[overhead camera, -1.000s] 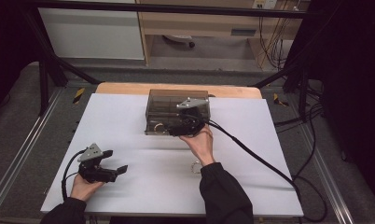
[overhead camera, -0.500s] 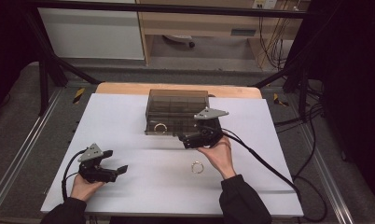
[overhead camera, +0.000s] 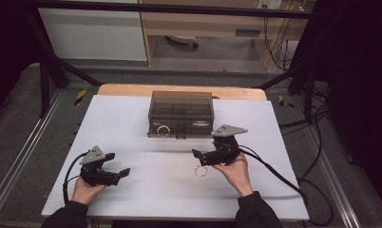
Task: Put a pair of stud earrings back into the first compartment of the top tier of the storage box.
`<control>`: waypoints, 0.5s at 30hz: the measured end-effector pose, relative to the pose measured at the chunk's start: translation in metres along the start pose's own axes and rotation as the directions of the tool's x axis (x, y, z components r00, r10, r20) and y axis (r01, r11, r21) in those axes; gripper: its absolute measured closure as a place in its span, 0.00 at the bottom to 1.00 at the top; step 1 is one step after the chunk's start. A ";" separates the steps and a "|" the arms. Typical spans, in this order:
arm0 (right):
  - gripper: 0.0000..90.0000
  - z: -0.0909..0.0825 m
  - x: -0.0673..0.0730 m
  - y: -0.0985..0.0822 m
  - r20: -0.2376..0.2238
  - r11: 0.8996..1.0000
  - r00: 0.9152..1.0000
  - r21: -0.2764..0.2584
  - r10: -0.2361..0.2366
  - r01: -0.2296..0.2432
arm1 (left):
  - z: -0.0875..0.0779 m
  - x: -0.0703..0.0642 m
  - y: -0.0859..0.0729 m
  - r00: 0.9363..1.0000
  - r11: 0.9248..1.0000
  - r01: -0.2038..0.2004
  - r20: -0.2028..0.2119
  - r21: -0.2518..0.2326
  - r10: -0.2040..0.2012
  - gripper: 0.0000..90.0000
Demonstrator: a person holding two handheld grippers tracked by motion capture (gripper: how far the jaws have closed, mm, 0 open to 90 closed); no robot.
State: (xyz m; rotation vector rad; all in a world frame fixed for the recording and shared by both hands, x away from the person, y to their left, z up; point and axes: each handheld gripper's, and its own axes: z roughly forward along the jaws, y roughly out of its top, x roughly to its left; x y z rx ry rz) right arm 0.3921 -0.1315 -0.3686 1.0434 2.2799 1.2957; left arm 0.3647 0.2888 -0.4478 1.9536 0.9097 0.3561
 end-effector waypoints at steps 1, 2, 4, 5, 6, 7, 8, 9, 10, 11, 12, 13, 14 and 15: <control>0.04 -0.001 -0.002 -0.007 0.003 1.000 1.000 0.009 0.006 -0.006 | 0.000 0.000 0.000 1.000 1.000 0.000 0.000 0.001 0.000 0.06; 0.04 -0.001 -0.002 -0.007 0.003 1.000 1.000 0.009 0.006 -0.006 | 0.000 0.000 0.000 1.000 1.000 0.000 0.000 0.001 0.000 0.06; 0.04 -0.001 -0.005 -0.016 0.005 1.000 1.000 0.026 0.018 -0.018 | 0.000 0.000 0.000 1.000 1.000 0.001 0.000 -0.001 -0.001 0.06; 0.04 -0.001 -0.006 -0.019 0.005 0.999 1.000 0.032 0.024 -0.025 | 0.000 0.000 0.000 1.000 1.000 0.001 0.000 0.000 -0.001 0.06; 0.04 -0.001 -0.006 -0.019 0.005 0.999 1.000 0.032 0.024 -0.025 | 0.000 0.000 0.000 1.000 1.000 0.001 0.000 0.000 -0.001 0.06; 0.05 0.000 -0.009 -0.025 0.008 0.998 0.999 0.043 0.034 -0.035 | 0.000 0.000 0.000 1.000 1.000 0.001 0.000 0.000 -0.001 0.06; 0.05 0.000 -0.009 -0.025 0.008 0.998 0.999 0.043 0.034 -0.035 | 0.000 0.000 0.000 1.000 1.000 0.001 0.000 0.000 -0.001 0.06; 0.05 0.001 -0.010 -0.031 0.009 0.998 0.999 0.053 0.044 -0.045 | 0.000 0.000 0.000 1.000 1.000 0.001 0.000 0.000 -0.001 0.06; 0.05 0.001 -0.010 -0.031 0.009 0.998 0.999 0.053 0.044 -0.045 | 0.000 0.000 0.000 1.000 1.000 0.001 0.000 0.000 -0.001 0.06; 0.06 0.003 -0.012 -0.036 0.015 0.997 0.999 0.064 0.045 -0.046 | 0.000 0.000 0.000 1.000 1.000 0.001 0.000 0.001 -0.001 0.06; 0.06 0.003 -0.012 -0.036 0.015 0.997 0.999 0.064 0.045 -0.046 | 0.000 0.000 0.000 1.000 1.000 0.001 0.000 0.001 -0.001 0.06; 0.08 0.007 -0.013 -0.040 0.016 0.996 0.999 0.079 0.044 -0.045 | 0.000 0.000 0.000 1.000 1.000 0.000 0.000 0.001 0.000 0.06; 0.08 0.007 -0.013 -0.040 0.016 0.996 0.999 0.079 0.044 -0.045 | 0.000 0.000 0.000 1.000 1.000 0.000 0.000 0.001 0.000 0.06; 0.08 0.011 -0.014 -0.044 0.016 0.994 0.999 0.096 0.047 -0.048 | 0.000 0.000 0.000 1.000 1.000 0.001 -0.001 0.001 -0.001 0.06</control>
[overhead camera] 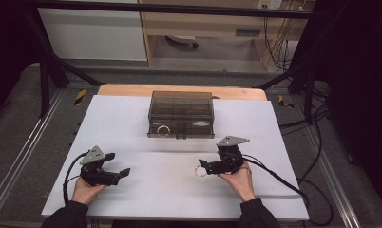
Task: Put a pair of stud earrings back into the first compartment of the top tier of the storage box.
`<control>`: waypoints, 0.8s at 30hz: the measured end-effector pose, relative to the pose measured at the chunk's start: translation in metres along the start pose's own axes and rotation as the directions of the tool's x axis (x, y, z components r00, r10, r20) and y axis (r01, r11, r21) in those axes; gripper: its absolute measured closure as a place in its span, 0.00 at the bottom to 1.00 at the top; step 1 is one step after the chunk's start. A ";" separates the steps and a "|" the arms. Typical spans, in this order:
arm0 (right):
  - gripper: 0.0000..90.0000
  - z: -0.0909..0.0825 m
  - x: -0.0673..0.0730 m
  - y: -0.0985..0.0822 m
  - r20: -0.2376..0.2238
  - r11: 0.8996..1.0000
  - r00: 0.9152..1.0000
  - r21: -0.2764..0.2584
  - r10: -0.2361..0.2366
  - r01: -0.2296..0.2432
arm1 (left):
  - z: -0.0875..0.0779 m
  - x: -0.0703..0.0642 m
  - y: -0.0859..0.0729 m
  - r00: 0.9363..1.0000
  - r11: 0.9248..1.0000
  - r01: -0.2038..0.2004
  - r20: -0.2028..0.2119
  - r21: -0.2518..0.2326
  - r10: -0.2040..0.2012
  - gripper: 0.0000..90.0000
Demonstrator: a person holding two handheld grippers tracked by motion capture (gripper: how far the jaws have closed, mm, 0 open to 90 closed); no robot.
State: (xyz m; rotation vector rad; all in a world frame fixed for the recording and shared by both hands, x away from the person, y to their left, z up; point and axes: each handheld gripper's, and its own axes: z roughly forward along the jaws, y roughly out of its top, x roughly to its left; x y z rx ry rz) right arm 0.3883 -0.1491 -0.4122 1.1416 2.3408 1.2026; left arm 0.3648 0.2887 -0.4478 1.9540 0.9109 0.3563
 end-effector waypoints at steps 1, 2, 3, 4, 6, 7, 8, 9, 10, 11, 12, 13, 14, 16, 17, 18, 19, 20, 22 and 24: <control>0.08 0.000 0.000 0.000 0.000 1.000 1.000 0.000 0.000 0.000 | 0.000 0.000 0.000 1.000 1.000 0.000 0.000 0.000 0.000 0.06; 0.09 0.002 0.000 -0.001 0.001 1.000 1.000 0.006 -0.002 0.002 | 0.000 0.000 0.000 1.000 1.000 0.000 0.000 0.000 0.000 0.06; 0.11 0.005 0.000 -0.003 -0.001 1.000 1.000 0.021 -0.002 0.002 | 0.000 0.000 0.000 1.000 1.000 0.000 0.000 0.000 0.000 0.06; 0.11 0.007 -0.001 -0.004 -0.001 1.000 1.000 0.028 -0.005 0.005 | 0.000 0.000 0.000 1.000 1.000 0.000 0.000 0.000 0.000 0.06; 0.17 0.015 -0.002 -0.007 -0.006 0.999 1.000 0.050 -0.009 0.009 | 0.000 0.000 0.000 1.000 1.000 0.000 0.000 0.000 0.000 0.06; 0.17 0.015 -0.002 -0.007 -0.006 0.999 1.000 0.050 -0.009 0.009 | 0.000 0.000 0.000 1.000 1.000 -0.001 0.000 0.000 0.001 0.06; 0.21 0.021 -0.001 -0.010 -0.014 0.997 1.000 0.073 -0.010 0.011 | 0.000 0.000 0.000 1.000 1.000 0.000 -0.001 0.000 0.000 0.06; 0.21 0.021 -0.001 -0.010 -0.014 0.997 1.000 0.073 -0.010 0.011 | 0.000 0.000 0.000 1.000 1.000 0.000 -0.001 0.000 0.000 0.06; 0.26 0.027 -0.002 -0.012 -0.007 0.996 1.000 0.088 -0.018 0.018 | 0.000 0.000 0.000 1.000 1.000 0.000 -0.001 0.000 0.000 0.06; 0.26 0.027 -0.002 -0.012 -0.007 0.996 1.000 0.088 -0.018 0.018 | 0.000 0.000 0.000 1.000 1.000 0.000 -0.001 0.000 0.000 0.06; 0.31 0.031 -0.003 -0.014 -0.003 0.995 1.000 0.099 -0.020 0.020 | 0.000 0.000 0.000 1.000 1.000 -0.001 -0.001 -0.001 0.001 0.06; 0.31 0.031 -0.003 -0.014 -0.003 0.995 1.000 0.099 -0.020 0.020 | 0.000 0.000 0.000 1.000 1.000 0.000 -0.001 -0.001 0.000 0.06; 0.38 0.034 -0.004 -0.017 -0.016 0.994 1.000 0.111 -0.019 0.021 | 0.000 0.000 0.000 1.000 1.000 0.001 0.000 -0.002 -0.001 0.06; 0.43 0.035 -0.004 -0.018 -0.020 0.993 1.000 0.119 -0.022 0.024 | 0.000 0.000 0.000 1.000 1.000 0.000 -0.001 -0.002 0.000 0.06; 0.43 0.035 -0.004 -0.018 -0.020 0.993 1.000 0.119 -0.022 0.024 | 0.000 0.000 0.000 1.000 1.000 0.000 -0.001 -0.002 0.000 0.06; 0.49 0.036 -0.004 -0.020 -0.024 0.992 0.999 0.125 -0.030 0.033 | 0.000 0.000 0.000 1.000 1.000 0.000 -0.001 -0.002 0.000 0.06; 0.49 0.036 -0.004 -0.020 -0.024 0.992 0.999 0.125 -0.030 0.033 | 0.000 0.000 0.000 1.000 1.000 0.000 -0.001 -0.002 0.000 0.06; 0.54 0.035 -0.004 -0.021 -0.018 0.991 0.999 0.124 -0.042 0.044 | 0.000 0.000 0.000 1.000 1.000 0.000 0.000 -0.002 0.000 0.06; 0.57 0.035 -0.003 -0.021 -0.019 0.991 0.999 0.122 -0.048 0.050 | 0.000 0.000 0.000 1.000 1.000 -0.001 0.000 0.000 0.001 0.06; 0.65 0.035 -0.003 -0.021 -0.031 0.991 0.998 0.119 -0.053 0.056 | 0.000 0.000 0.000 1.000 1.000 0.000 0.000 -0.001 0.000 0.06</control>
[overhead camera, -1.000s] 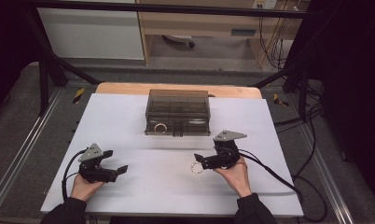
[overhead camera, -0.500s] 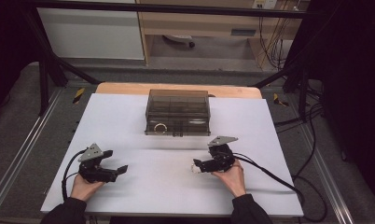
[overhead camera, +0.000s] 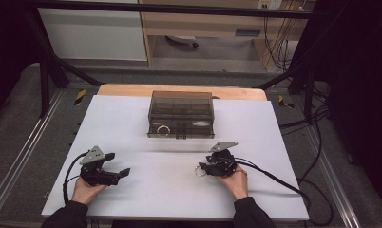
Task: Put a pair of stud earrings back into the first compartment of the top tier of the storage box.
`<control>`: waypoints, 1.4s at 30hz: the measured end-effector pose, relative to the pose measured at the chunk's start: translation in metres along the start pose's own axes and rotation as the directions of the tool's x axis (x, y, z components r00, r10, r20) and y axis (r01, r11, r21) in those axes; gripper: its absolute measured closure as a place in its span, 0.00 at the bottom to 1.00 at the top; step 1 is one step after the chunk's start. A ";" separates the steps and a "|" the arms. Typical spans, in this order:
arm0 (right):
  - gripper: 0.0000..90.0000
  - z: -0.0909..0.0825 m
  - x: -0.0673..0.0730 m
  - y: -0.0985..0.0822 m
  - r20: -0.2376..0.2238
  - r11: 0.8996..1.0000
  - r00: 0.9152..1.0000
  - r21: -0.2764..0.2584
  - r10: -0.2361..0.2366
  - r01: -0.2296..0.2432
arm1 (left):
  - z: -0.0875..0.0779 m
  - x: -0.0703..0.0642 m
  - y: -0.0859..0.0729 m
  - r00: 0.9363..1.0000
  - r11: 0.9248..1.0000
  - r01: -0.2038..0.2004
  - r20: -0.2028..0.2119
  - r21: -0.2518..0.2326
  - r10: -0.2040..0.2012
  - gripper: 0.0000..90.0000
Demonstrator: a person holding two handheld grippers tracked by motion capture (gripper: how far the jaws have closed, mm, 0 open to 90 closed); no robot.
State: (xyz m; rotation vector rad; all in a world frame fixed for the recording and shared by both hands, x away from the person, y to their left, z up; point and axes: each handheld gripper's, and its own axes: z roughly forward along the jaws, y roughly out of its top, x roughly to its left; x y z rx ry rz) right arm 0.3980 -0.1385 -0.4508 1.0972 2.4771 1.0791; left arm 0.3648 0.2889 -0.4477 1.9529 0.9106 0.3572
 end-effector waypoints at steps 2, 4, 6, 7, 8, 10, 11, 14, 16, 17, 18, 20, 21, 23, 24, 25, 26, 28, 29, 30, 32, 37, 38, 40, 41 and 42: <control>0.66 0.000 0.000 0.000 0.000 1.000 1.000 0.001 -0.005 0.005 | 0.000 0.000 0.000 1.000 1.000 0.000 0.000 0.000 0.000 0.06; 0.71 0.000 0.001 -0.001 0.006 1.000 1.000 -0.003 -0.017 0.017 | 0.000 0.000 0.000 1.000 1.000 0.000 0.000 0.001 0.000 0.06; 0.77 -0.001 0.001 -0.001 -0.005 1.000 1.000 0.000 -0.022 0.022 | 0.000 0.000 0.000 1.000 1.000 0.000 0.000 0.001 0.000 0.06; 0.77 -0.001 0.001 -0.001 -0.005 1.000 1.000 0.000 -0.022 0.022 | 0.000 0.000 0.000 1.000 1.000 0.000 0.000 0.001 0.000 0.06; 0.81 -0.001 0.002 -0.001 -0.025 1.000 0.999 0.004 -0.020 0.020 | 0.000 0.000 0.000 1.000 1.000 0.000 0.000 0.001 0.000 0.06; 0.84 -0.001 0.002 -0.001 -0.032 1.000 0.999 0.005 -0.025 0.025 | 0.000 0.000 0.000 1.000 1.000 0.000 -0.001 0.000 0.000 0.06; 0.85 -0.001 0.002 -0.001 -0.033 1.000 0.999 0.006 -0.026 0.026 | 0.000 0.000 0.000 1.000 1.000 0.000 -0.001 0.000 0.000 0.06; 0.89 -0.001 0.003 -0.002 -0.035 0.999 0.999 0.007 -0.038 0.039 | 0.000 0.000 0.000 1.000 1.000 0.001 -0.001 -0.001 -0.001 0.06; 0.90 -0.001 0.003 -0.002 -0.032 0.999 0.998 0.004 -0.045 0.045 | 0.000 0.000 0.000 1.000 1.000 0.000 -0.001 0.000 0.000 0.06; 0.91 -0.001 0.003 -0.002 -0.031 0.999 0.998 0.004 -0.048 0.049 | 0.000 0.000 0.000 1.000 1.000 0.000 -0.001 0.000 0.000 0.06; 0.92 -0.001 0.004 -0.002 -0.030 0.999 0.998 0.005 -0.050 0.051 | 0.000 0.000 0.000 1.000 1.000 0.001 -0.001 -0.001 -0.001 0.06; 0.94 -0.001 0.004 -0.003 -0.026 0.998 0.998 0.005 -0.055 0.055 | 0.000 0.000 0.000 1.000 1.000 0.000 -0.001 -0.001 0.000 0.06; 0.95 -0.002 0.004 -0.003 -0.024 0.998 0.998 0.008 -0.059 0.059 | 0.000 0.000 0.000 1.000 1.000 0.001 -0.001 -0.001 -0.001 0.06; 0.95 -0.002 0.004 -0.003 -0.022 0.998 0.998 0.006 -0.062 0.062 | 0.000 0.000 0.000 1.000 1.000 0.001 -0.001 0.000 -0.001 0.06; 0.96 -0.002 0.004 -0.003 -0.022 0.998 0.998 0.006 -0.060 0.060 | 0.000 0.000 0.000 1.000 1.000 0.001 -0.001 0.000 -0.001 0.06; 0.96 -0.002 0.004 -0.003 -0.022 0.998 0.998 0.006 -0.060 0.060 | 0.000 0.000 0.000 1.000 1.000 0.001 -0.001 -0.001 -0.001 0.06; 0.96 -0.002 0.005 -0.003 -0.021 0.998 0.998 0.004 -0.059 0.059 | 0.000 0.000 0.000 1.000 1.000 0.000 -0.001 -0.002 0.000 0.06; 0.96 -0.002 0.005 -0.003 -0.021 0.998 0.998 0.004 -0.058 0.058 | 0.000 0.000 0.000 1.000 1.000 0.000 -0.001 -0.002 0.000 0.06; 0.96 -0.002 0.005 -0.003 -0.023 0.998 0.998 0.004 -0.057 0.057 | 0.000 0.000 0.000 1.000 1.000 0.000 -0.001 -0.002 0.000 0.06; 0.96 -0.003 0.005 -0.002 -0.025 0.999 0.998 -0.005 -0.054 0.054 | 0.000 0.000 0.000 1.000 1.000 0.000 -0.001 -0.002 0.000 0.06; 0.96 -0.006 0.005 -0.001 -0.033 0.999 0.998 -0.018 -0.047 0.047 | 0.000 0.000 0.000 1.000 1.000 0.000 -0.001 -0.002 0.000 0.06; 0.96 -0.013 0.005 0.002 -0.045 0.998 0.998 -0.037 -0.043 0.041 | 0.000 0.000 0.000 1.000 1.000 0.001 -0.001 -0.001 -0.001 0.06; 0.96 -0.016 0.005 0.003 -0.047 0.998 0.998 -0.050 -0.042 0.040 | 0.000 0.000 0.000 1.000 1.000 0.001 -0.001 -0.001 -0.001 0.06; 0.96 -0.021 0.005 0.004 -0.047 0.997 0.998 -0.065 -0.040 0.037 | 0.000 0.000 0.000 1.000 1.000 0.001 -0.001 -0.001 -0.001 0.06; 0.96 -0.021 0.005 0.004 -0.047 0.997 0.998 -0.065 -0.040 0.037 | 0.000 0.000 0.000 1.000 1.000 0.001 -0.001 -0.001 -0.001 0.06; 0.96 -0.025 0.005 0.006 -0.048 0.996 0.998 -0.078 -0.039 0.035 | 0.000 0.000 0.000 1.000 1.000 0.001 -0.002 -0.001 -0.001 0.06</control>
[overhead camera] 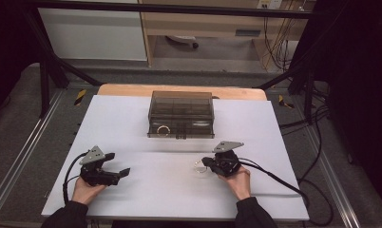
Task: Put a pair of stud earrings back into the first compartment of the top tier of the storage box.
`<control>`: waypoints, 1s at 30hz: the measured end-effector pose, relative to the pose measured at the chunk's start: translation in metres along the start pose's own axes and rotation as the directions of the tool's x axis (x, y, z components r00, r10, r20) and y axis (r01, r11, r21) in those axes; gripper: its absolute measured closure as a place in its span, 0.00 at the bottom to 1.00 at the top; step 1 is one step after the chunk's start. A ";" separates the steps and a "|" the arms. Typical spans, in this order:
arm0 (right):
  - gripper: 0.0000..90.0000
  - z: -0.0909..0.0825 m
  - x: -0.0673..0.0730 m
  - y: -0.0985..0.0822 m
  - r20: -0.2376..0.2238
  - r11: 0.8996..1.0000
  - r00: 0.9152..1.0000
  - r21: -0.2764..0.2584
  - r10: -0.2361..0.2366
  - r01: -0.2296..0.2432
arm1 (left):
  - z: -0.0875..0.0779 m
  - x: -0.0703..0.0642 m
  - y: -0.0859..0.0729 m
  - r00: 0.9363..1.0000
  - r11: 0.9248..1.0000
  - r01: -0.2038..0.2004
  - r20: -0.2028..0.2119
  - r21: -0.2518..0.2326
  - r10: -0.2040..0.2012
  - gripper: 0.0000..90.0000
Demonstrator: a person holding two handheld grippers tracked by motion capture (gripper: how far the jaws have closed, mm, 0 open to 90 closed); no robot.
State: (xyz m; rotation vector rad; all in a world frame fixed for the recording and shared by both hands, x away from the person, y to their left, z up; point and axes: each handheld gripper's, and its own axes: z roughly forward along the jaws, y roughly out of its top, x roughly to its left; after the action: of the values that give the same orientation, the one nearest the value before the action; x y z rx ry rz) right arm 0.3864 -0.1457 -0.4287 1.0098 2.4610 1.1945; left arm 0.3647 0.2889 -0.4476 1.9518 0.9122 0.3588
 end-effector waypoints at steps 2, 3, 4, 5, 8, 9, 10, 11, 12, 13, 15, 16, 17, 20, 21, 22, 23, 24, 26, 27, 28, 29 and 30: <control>0.96 -0.002 0.000 0.001 0.000 1.000 1.000 -0.003 0.005 -0.005 | 0.000 0.000 0.000 1.000 1.000 0.000 0.001 0.001 0.000 0.06; 0.96 -0.004 0.000 0.002 -0.002 1.000 1.000 -0.011 0.004 -0.004 | 0.000 0.000 0.000 1.000 1.000 -0.001 0.001 0.001 0.001 0.06; 0.96 -0.008 0.000 0.003 -0.004 1.000 1.000 -0.026 0.007 -0.007 | 0.000 0.000 0.000 1.000 1.000 -0.001 0.000 0.002 0.001 0.06; 0.96 -0.008 0.000 0.003 -0.004 1.000 1.000 -0.026 0.007 -0.007 | 0.000 0.000 0.000 1.000 1.000 -0.001 0.000 0.002 0.001 0.06; 0.96 -0.014 0.000 0.006 -0.009 0.999 1.000 -0.045 0.015 -0.016 | 0.000 0.000 0.000 1.000 1.000 -0.001 0.000 0.001 0.001 0.06; 0.96 -0.014 0.000 0.006 -0.009 0.999 1.000 -0.045 0.015 -0.016 | 0.000 0.000 0.000 1.000 1.000 -0.001 0.000 0.001 0.001 0.06; 0.96 -0.016 0.000 0.008 -0.009 0.998 1.000 -0.055 0.017 -0.018 | 0.000 0.000 0.000 1.000 1.000 -0.001 0.000 0.001 0.001 0.06; 0.96 -0.016 0.000 0.008 -0.009 0.998 1.000 -0.055 0.017 -0.018 | 0.000 0.000 0.000 1.000 1.000 -0.001 0.001 0.001 0.001 0.06; 0.96 -0.017 0.000 0.009 -0.008 0.998 1.000 -0.053 0.016 -0.016 | 0.000 0.000 0.000 1.000 1.000 -0.001 0.000 0.001 0.001 0.06; 0.96 -0.018 0.001 0.011 -0.008 0.998 1.000 -0.055 0.012 -0.013 | 0.000 0.000 0.000 1.000 1.000 0.000 0.000 0.001 0.000 0.06; 0.96 -0.019 0.002 0.014 -0.012 0.998 1.000 -0.061 0.011 -0.012 | 0.000 0.000 0.000 1.000 1.000 0.000 0.000 0.001 0.000 0.06; 0.96 -0.020 0.002 0.016 -0.013 0.998 1.000 -0.065 0.012 -0.013 | 0.000 0.000 0.000 1.000 1.000 0.000 0.000 0.000 0.000 0.06; 0.96 -0.021 0.003 0.018 -0.015 0.998 1.000 -0.069 0.009 -0.010 | 0.000 0.000 0.000 1.000 1.000 0.000 0.000 0.000 0.000 0.06; 0.96 -0.022 0.005 0.026 -0.018 0.997 1.000 -0.081 0.003 -0.004 | 0.000 0.000 0.000 1.000 1.000 -0.001 0.001 0.001 0.001 0.06; 0.96 -0.022 0.005 0.026 -0.018 0.997 1.000 -0.081 0.003 -0.004 | 0.000 0.000 0.000 1.000 1.000 0.000 0.000 0.000 0.000 0.06; 0.96 -0.022 0.006 0.027 -0.017 0.997 1.000 -0.081 0.001 -0.002 | 0.000 0.000 0.000 1.000 1.000 0.000 0.001 0.000 0.000 0.06; 0.96 -0.022 0.007 0.030 -0.018 0.996 1.000 -0.086 -0.003 0.001 | 0.000 0.000 0.000 1.000 1.000 0.000 0.000 0.000 0.000 0.06; 0.96 -0.022 0.007 0.031 -0.018 0.996 1.000 -0.086 -0.002 0.001 | 0.000 0.000 0.000 1.000 1.000 0.000 0.001 0.001 0.000 0.06; 0.96 -0.022 0.008 0.036 -0.020 0.996 1.000 -0.092 -0.005 0.003 | 0.000 0.000 0.000 1.000 1.000 0.000 0.000 0.001 0.000 0.06; 0.96 -0.022 0.009 0.039 -0.020 0.995 1.000 -0.095 -0.007 0.005 | 0.000 0.000 0.000 1.000 1.000 -0.001 0.001 0.001 0.001 0.06; 0.96 -0.022 0.009 0.040 -0.022 0.995 1.000 -0.097 -0.009 0.007 | 0.000 0.000 0.000 1.000 1.000 -0.001 0.001 0.002 0.001 0.06; 0.96 -0.022 0.010 0.043 -0.023 0.995 1.000 -0.099 -0.009 0.007 | 0.000 0.000 0.000 1.000 1.000 0.000 0.001 0.002 0.000 0.06; 0.96 -0.022 0.011 0.045 -0.024 0.995 1.000 -0.102 -0.008 0.006 | 0.000 0.000 0.000 1.000 1.000 0.000 0.001 0.001 0.000 0.06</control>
State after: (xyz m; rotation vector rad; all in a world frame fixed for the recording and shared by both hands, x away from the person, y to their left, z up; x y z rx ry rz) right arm 0.3902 -0.1322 -0.3797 0.9637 2.3929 1.3227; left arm 0.3648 0.2891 -0.4476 1.9523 0.9118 0.3575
